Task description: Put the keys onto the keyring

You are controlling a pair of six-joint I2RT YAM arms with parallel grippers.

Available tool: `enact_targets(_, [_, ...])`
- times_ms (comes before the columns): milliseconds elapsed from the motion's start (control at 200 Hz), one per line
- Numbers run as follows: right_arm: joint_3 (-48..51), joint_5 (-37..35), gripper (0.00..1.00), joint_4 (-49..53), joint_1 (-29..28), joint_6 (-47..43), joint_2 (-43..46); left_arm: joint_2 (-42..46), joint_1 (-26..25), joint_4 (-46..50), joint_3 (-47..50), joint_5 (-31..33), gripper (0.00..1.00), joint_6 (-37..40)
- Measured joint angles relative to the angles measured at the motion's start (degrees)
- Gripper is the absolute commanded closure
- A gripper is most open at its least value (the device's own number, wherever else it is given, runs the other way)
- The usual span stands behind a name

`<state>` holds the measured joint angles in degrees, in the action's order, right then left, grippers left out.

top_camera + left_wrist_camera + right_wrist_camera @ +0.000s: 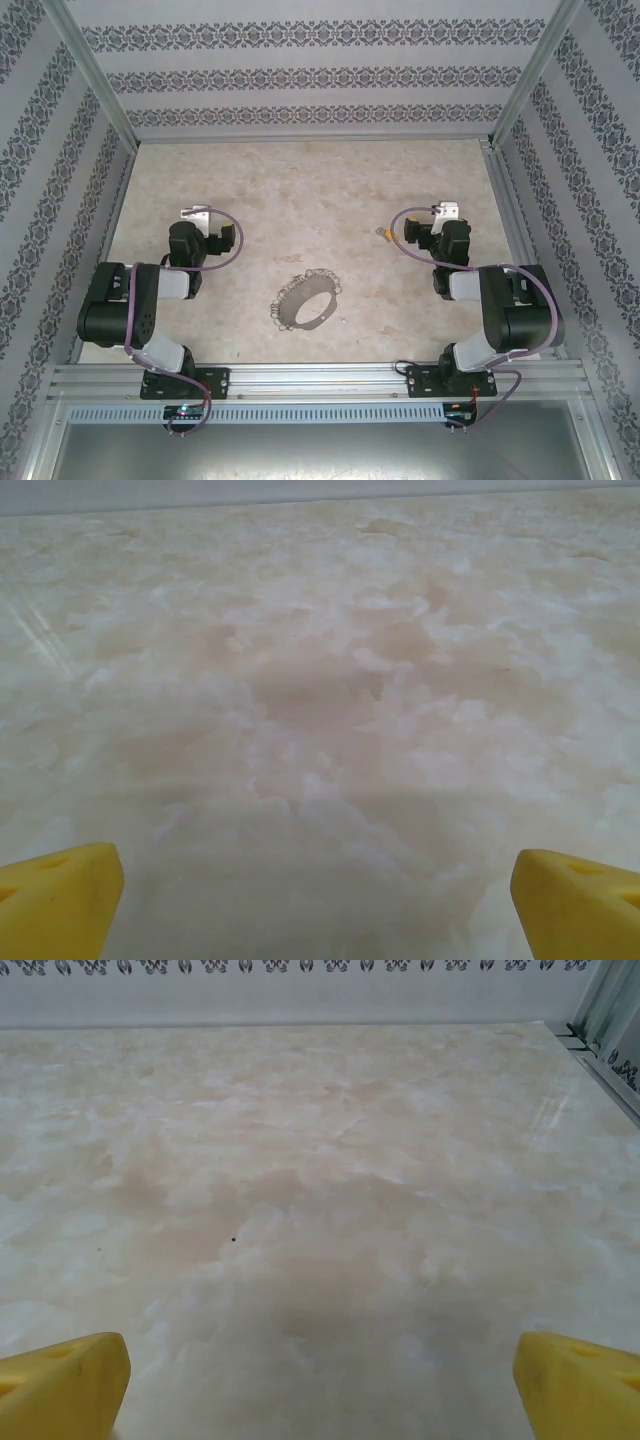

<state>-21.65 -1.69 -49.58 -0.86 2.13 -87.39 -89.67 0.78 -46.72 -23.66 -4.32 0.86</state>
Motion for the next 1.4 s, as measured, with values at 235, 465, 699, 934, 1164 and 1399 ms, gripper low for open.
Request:
enact_targets(235, [0.0,0.0,0.02,0.0,0.0,0.0,0.0,0.0,0.0,0.0,0.0,0.0,0.00,0.0])
enact_targets(465, [0.0,0.0,0.02,0.0,0.0,0.0,0.0,0.0,0.0,0.0,0.0,0.0,0.00,0.0])
enact_targets(699, [0.0,0.0,0.02,0.0,0.0,0.0,0.0,0.0,0.0,0.0,0.0,0.0,0.00,0.0])
enact_targets(934, [0.0,0.0,0.02,0.0,0.0,0.0,0.0,0.0,0.0,0.0,0.0,0.0,0.00,0.0])
enact_targets(1164, [-1.9,-1.2,0.02,8.0,0.0,0.1,7.8,0.6,0.0,4.3,-1.6,1.3,0.01,-0.5])
enact_targets(1399, [-8.2,-2.3,0.02,17.6,1.2,6.0,13.8,6.6,-0.3,21.4,-12.9,4.7,0.03,-2.0])
